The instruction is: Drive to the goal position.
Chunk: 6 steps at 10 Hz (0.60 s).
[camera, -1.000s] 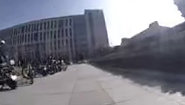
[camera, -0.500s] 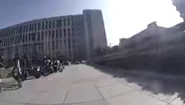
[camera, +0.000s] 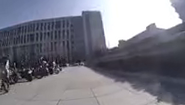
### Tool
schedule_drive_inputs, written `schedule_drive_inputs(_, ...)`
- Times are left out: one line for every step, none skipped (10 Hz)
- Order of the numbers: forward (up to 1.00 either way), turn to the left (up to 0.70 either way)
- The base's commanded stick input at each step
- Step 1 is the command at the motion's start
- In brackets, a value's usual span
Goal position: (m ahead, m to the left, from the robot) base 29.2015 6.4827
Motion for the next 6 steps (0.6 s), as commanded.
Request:
schedule_drive_inputs(1.0, 0.09)
schedule_drive_inputs(1.0, 0.39)
schedule_drive_inputs(1.0, 0.25)
schedule_drive_inputs(1.0, 0.05)
schedule_drive_inputs(1.0, 0.17)
schedule_drive_inputs(1.0, 0.32)
